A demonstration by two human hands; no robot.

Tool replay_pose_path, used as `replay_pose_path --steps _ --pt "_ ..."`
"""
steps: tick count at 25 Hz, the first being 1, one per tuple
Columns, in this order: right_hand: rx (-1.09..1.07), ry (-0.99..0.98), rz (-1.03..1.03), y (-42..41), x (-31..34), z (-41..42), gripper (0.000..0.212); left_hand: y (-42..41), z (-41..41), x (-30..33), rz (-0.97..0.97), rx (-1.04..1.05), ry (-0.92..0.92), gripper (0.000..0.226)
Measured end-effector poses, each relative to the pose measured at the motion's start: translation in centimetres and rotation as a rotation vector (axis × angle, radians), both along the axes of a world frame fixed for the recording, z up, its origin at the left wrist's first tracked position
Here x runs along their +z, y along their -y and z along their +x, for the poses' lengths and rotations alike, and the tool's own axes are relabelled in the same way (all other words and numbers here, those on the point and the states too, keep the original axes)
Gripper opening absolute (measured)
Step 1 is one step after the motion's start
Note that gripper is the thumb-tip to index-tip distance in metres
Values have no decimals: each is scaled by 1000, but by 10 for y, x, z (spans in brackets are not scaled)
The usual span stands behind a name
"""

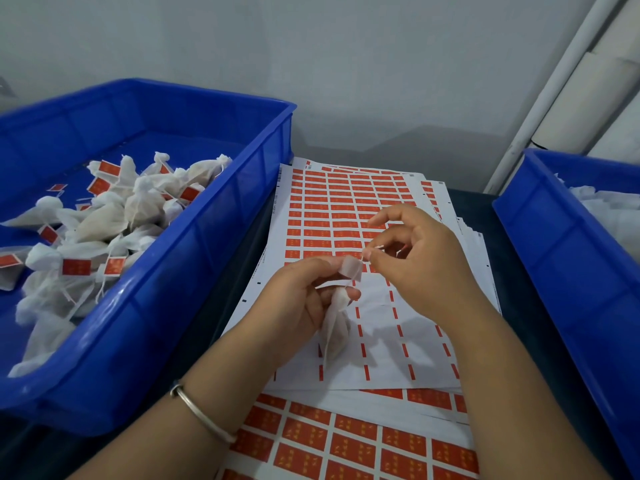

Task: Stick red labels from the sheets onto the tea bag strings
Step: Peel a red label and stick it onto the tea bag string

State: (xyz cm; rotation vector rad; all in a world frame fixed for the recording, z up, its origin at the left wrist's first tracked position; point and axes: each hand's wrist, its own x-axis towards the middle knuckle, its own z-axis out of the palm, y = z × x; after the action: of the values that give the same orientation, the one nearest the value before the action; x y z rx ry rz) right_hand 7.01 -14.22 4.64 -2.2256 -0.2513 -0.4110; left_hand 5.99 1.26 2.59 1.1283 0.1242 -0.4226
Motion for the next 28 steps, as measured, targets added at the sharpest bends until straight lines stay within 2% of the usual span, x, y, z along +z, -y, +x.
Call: replay_pose_path --steps 6,14,17,23,28 --pt "23 1 -21 -2 3 -3 35 -2 2 0 -37 -2 -134 17" --pt "50 -26 -2 -1 6 -5 36 -5 3 -4 28 -193 -66 18" --pt "47 -31 -3 -1 6 -5 36 -6 4 -7 52 -180 -67 21" --pt "48 -39 0 -1 5 -4 35 -5 2 -6 34 -148 -53 11" --pt "85 -134 43 1 4 -2 38 -3 2 -6 178 9 62 18"
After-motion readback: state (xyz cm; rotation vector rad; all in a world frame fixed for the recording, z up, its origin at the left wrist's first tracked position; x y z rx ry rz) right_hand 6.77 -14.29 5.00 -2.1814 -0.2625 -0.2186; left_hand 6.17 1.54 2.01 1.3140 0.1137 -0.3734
